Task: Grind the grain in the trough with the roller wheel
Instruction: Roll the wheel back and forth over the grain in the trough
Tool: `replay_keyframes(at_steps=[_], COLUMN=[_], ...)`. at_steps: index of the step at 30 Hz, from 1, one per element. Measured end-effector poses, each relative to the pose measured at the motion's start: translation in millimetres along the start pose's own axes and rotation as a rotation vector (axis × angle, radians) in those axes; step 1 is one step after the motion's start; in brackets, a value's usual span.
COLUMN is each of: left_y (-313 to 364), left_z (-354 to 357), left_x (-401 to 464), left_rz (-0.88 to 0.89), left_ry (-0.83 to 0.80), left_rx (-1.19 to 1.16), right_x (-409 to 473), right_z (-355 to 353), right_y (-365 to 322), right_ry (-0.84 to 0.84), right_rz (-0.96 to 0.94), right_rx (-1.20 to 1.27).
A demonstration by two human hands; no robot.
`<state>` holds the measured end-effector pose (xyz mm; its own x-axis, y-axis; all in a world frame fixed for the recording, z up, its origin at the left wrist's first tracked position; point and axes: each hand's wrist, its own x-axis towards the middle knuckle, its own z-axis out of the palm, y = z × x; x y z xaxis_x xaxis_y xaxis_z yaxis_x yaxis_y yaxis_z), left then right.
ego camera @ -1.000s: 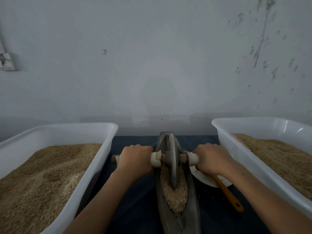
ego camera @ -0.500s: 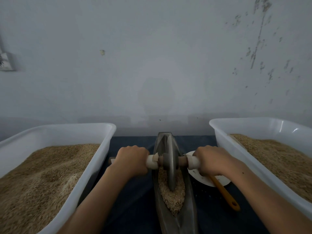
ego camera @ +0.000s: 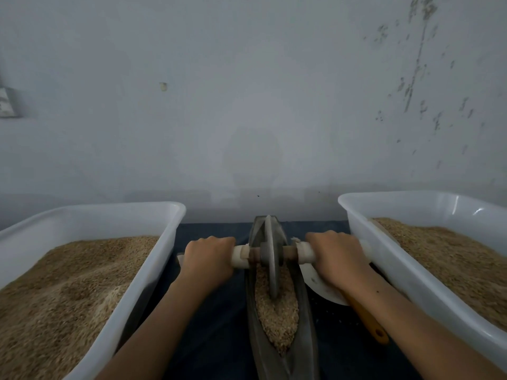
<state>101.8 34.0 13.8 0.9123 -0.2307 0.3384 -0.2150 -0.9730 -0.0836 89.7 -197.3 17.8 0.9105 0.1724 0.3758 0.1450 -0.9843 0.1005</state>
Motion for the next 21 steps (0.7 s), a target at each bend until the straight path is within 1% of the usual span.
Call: replay_keyframes(at_steps=[2, 4, 8, 10, 13, 15, 21], left_y=[-0.2, -0.6, -3.2, -4.8, -7.4, -7.8, -5.9], left_z=[-0.1, -1.7, -6.9, -8.7, -7.3, -4.7, 4.7], left_x=[-0.4, 0.2, 1.4, 1.1, 1.8, 1.4, -3.4], left_rz=[0.011, 0.034, 0.089, 0.108, 0.123, 0.118, 0.072], left_ry=[-0.003, -0.025, -0.152, -0.215, -0.276, -0.257, -0.034], left_rx=[0.009, 0.027, 0.059, 0.06, 0.02, -0.019, -0.06], right_x=[0.1, 0.5, 0.6, 0.8, 0.8, 1.6, 4.2], right_z=[-3.1, -8.3, -19.3, -21.2, -19.6, -15.7, -4.7], right_y=[1.1, 3.2, 3.7, 3.2, -1.3, -6.6, -12.0], right_ry=[-0.03, -0.121, -0.336, -0.36, -0.264, -0.173, -0.013], right_rz=[-0.017, -0.034, -0.053, -0.062, -0.078, -0.092, -0.068], right_rx=[0.008, 0.004, -0.008, -0.02, -0.045, -0.05, -0.044])
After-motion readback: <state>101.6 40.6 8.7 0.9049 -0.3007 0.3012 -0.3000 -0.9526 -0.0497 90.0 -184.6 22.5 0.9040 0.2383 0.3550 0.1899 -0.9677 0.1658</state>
